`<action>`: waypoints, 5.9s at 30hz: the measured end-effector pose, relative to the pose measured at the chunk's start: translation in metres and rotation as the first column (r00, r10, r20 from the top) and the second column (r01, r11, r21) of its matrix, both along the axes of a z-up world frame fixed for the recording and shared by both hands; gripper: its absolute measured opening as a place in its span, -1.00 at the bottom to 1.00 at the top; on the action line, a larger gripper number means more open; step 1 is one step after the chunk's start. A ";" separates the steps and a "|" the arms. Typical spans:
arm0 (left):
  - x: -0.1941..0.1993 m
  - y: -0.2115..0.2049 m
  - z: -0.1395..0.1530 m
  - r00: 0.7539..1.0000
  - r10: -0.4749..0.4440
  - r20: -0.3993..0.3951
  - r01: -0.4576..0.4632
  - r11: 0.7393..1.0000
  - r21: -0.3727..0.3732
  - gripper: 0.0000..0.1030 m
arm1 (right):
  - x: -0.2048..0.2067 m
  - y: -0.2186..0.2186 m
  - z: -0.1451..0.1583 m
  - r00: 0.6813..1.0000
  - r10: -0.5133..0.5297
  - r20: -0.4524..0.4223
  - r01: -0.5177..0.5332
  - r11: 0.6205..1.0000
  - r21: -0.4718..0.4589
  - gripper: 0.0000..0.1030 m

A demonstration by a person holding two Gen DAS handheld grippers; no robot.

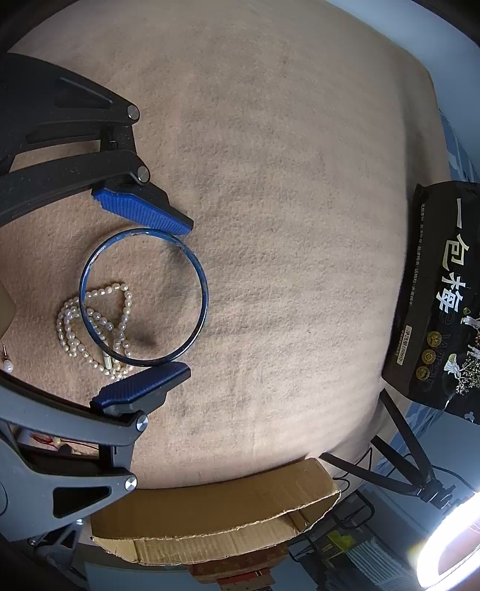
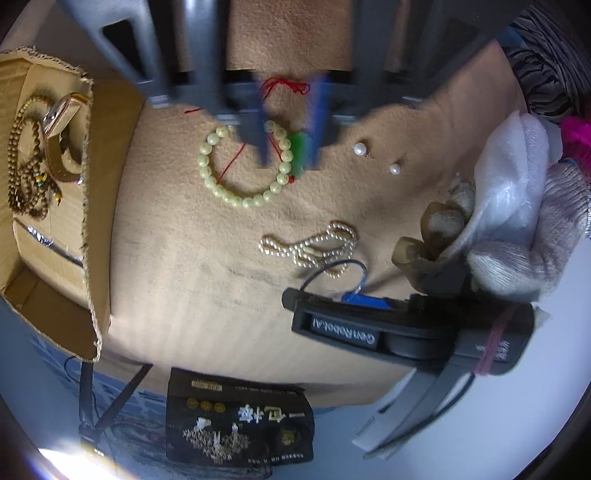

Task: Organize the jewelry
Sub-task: 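Close the left tool on the blue bangle while the right tool lifts the bracelet, then carry the bangle with the left tool while the right tool carries the bracelet, releasing both into the box, then move the left tool toward the pearl earrings while the right tool approaches the green jade pendant, then close the left tool on a pearl earring while the right tool grasps the jade pendant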

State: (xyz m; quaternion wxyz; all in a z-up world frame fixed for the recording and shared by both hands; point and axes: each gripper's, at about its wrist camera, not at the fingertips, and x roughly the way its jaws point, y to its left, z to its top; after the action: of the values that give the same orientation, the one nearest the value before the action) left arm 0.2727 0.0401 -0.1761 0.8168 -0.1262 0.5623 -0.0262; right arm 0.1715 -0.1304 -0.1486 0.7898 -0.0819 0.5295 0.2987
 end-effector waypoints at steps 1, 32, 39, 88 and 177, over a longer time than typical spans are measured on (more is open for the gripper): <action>-0.001 0.000 0.000 1.000 -0.002 0.000 0.002 1.000 0.002 0.42 | 0.000 0.001 -0.001 1.000 0.004 -0.001 -0.004 1.000 -0.005 -0.27; -0.027 0.012 0.043 0.997 0.020 0.074 -0.014 0.997 -0.080 0.42 | 0.019 -0.024 0.059 0.994 -0.093 0.063 0.082 0.985 0.154 -0.91; -0.027 -0.008 0.070 0.990 -0.019 0.137 0.030 0.996 -0.082 0.41 | 0.021 -0.049 0.082 0.984 -0.147 0.102 0.126 0.974 0.188 -0.91; 0.061 -0.230 0.075 0.936 -0.305 0.175 0.310 0.951 -0.003 0.42 | 0.062 -0.196 0.072 0.875 -0.480 0.065 0.472 0.874 0.114 -0.77; -0.127 -0.042 0.006 0.889 -0.458 -0.031 0.458 0.883 0.097 -0.70 | 0.011 0.017 -0.018 0.998 0.015 -0.056 -0.015 1.000 -0.011 -0.40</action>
State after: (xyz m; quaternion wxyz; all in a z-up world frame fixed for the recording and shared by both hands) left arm 0.1454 -0.0014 -0.1705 0.7909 0.0516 0.5797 -0.1891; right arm 0.1823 -0.1133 -0.1664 0.7720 -0.0819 0.5523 0.3039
